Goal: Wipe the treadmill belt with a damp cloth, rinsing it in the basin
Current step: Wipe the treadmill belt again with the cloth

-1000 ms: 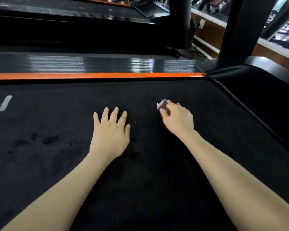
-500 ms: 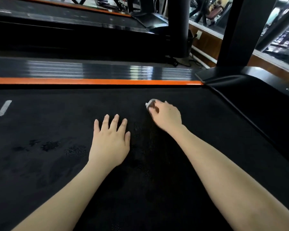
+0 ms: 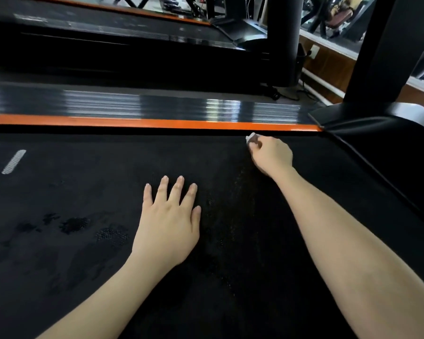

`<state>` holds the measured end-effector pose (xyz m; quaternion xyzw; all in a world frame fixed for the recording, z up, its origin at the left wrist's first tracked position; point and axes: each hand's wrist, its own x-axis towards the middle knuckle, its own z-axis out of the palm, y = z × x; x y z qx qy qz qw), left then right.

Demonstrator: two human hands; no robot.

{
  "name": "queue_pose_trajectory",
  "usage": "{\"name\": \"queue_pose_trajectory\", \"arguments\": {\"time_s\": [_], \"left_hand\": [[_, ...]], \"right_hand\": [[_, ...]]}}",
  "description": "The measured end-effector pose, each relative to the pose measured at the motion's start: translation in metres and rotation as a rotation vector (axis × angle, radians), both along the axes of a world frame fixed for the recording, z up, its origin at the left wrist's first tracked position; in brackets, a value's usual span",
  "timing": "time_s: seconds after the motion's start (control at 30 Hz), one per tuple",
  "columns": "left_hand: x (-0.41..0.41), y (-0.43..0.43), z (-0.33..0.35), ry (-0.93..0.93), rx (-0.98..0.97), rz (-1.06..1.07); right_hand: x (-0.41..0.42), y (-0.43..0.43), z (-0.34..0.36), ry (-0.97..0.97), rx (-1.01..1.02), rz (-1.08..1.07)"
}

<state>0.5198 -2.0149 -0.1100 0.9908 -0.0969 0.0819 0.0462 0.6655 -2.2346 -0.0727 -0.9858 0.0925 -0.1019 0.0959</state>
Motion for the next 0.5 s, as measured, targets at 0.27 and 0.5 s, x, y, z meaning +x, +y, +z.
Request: {"name": "queue_pose_trajectory", "arguments": {"time_s": [0.27, 0.5], "left_hand": [[0.0, -0.001, 0.0, 0.008, 0.003, 0.003], [-0.001, 0.001, 0.0, -0.002, -0.01, 0.013]], "right_hand": [[-0.022, 0.06, -0.013, -0.091, -0.029, 0.317], [-0.013, 0.015, -0.012, -0.261, -0.083, 0.468]]}}
